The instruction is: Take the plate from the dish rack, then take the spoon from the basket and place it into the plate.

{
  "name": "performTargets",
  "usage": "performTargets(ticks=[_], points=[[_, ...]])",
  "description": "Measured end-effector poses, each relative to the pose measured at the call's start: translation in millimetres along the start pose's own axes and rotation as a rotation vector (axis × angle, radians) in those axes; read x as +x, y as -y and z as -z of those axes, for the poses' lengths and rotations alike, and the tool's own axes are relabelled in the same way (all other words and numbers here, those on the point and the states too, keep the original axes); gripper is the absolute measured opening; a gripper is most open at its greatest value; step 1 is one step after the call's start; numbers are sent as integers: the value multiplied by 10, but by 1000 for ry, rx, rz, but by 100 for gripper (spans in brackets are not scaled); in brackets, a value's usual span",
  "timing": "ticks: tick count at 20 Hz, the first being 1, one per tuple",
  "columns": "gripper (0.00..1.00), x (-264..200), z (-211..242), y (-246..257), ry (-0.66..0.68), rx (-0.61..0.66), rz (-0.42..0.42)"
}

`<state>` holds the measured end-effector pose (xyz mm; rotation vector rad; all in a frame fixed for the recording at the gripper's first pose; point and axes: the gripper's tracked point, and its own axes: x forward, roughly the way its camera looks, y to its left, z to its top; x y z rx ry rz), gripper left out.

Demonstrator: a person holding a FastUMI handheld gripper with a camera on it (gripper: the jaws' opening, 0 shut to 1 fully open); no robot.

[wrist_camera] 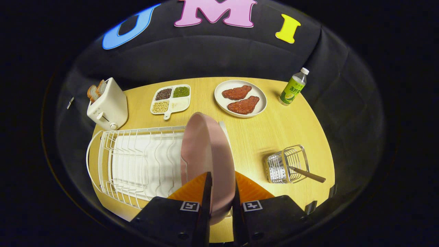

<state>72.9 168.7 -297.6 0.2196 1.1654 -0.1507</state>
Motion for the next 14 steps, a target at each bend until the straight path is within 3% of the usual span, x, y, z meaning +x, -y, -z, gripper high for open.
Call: performTargets(ticks=[8, 14], points=[[29, -212, -339, 23, 89, -191, 113], [27, -487, -539, 74, 176, -233, 98]])
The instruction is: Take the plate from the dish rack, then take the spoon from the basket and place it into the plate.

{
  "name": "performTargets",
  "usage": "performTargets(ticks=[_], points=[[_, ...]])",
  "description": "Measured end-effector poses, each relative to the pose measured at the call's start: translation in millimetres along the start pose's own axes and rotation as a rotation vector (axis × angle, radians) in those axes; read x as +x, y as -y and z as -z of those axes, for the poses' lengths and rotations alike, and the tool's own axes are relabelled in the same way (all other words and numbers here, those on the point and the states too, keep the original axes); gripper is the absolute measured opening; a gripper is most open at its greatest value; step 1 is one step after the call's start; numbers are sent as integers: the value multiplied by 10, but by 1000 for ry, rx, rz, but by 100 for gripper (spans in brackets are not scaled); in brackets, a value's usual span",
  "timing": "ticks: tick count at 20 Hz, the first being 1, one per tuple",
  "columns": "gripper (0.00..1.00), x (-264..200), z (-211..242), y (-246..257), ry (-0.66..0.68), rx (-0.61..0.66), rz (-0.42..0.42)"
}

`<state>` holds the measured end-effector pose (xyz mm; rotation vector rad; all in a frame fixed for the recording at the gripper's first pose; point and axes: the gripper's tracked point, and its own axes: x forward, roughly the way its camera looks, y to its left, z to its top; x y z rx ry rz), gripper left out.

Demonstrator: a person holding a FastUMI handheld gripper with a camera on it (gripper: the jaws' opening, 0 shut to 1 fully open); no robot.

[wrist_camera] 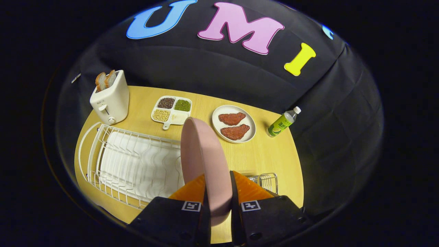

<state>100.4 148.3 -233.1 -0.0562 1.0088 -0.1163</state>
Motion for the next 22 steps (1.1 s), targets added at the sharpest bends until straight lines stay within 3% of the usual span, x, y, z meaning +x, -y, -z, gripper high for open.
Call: performTargets(ticks=[12, 22], points=[[27, -936, 112, 574, 98, 180, -218], [27, -1097, 1157, 769, -26, 326, -369]])
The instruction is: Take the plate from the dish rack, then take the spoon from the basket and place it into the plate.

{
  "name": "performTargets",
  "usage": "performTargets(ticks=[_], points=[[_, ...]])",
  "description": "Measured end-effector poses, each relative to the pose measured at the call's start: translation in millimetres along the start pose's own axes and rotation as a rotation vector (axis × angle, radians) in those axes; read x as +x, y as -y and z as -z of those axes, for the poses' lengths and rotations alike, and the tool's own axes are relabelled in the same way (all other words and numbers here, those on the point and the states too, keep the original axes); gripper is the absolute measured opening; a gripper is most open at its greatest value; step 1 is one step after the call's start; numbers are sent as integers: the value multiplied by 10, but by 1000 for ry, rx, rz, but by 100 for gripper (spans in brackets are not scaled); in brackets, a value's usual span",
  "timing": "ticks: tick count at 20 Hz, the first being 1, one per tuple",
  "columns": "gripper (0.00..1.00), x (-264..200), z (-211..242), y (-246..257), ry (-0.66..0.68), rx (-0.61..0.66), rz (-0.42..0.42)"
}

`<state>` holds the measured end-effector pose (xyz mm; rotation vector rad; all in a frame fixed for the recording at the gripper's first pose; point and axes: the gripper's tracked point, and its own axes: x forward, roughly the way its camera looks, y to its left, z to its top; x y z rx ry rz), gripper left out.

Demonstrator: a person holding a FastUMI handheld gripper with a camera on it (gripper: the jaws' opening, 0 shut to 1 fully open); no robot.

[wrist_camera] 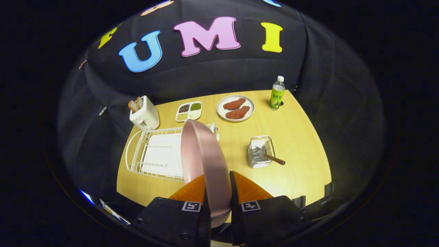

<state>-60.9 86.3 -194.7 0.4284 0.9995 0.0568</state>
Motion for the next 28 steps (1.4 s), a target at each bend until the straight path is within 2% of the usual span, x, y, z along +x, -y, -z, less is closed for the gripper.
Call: performTargets(ticks=[6, 13, 17, 20, 23, 25, 28], points=[[27, 165, 909, -51, -137, 71, -121], [27, 749, 1770, -241, -283, 166, -205], [27, 1069, 1965, -239, -290, 199, -228], [27, 1215, 2004, -350, -304, 288, -287], [28, 1317, 2045, -415, -336, 342, -304], [31, 1377, 2065, -367, -328, 323, -268], [44, 1438, 2076, -277, -321, 275, -211]])
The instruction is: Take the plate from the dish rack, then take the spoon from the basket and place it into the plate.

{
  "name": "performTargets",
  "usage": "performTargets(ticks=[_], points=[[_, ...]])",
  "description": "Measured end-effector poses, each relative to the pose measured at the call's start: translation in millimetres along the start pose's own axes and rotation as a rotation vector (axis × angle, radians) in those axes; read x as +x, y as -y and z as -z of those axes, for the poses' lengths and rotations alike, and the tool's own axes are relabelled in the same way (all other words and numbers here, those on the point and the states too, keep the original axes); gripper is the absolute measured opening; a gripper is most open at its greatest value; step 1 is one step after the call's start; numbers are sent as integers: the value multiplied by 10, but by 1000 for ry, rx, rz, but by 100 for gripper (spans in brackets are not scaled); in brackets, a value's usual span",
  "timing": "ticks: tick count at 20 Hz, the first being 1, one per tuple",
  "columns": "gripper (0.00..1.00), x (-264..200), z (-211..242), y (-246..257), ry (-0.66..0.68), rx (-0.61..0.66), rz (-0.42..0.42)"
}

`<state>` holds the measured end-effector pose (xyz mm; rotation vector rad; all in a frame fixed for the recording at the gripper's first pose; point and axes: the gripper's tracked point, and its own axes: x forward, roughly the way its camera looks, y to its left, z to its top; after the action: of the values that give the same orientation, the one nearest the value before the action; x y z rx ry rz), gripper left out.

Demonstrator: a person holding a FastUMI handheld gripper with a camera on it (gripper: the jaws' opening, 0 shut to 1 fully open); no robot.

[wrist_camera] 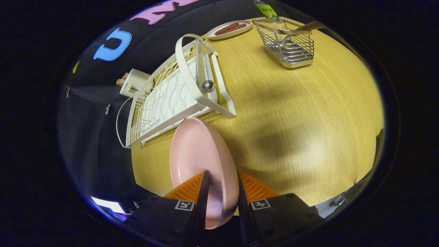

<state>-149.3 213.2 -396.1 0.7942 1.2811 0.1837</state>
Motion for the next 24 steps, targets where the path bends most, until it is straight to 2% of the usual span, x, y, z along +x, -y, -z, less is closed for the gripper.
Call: performTargets(ticks=[2, 5, 6, 9, 12, 14, 18, 22, 24], points=[[49, 5, -14, 83, 6, -35, 44], [78, -34, -3, 153, 13, -55, 46], [81, -66, -19, 182, 20, -60, 51], [83, -281, -170, 243, 74, -123, 57], [89, -725, -428, 216, 166, -223, 36], [88, -1053, -695, 192, 253, -297, 21], [90, -1623, -1335, 295, 404, -402, 59], [90, -1733, -1725, 657, 446, -421, 107], [87, -1670, -1872, 814, 455, -454, 131]])
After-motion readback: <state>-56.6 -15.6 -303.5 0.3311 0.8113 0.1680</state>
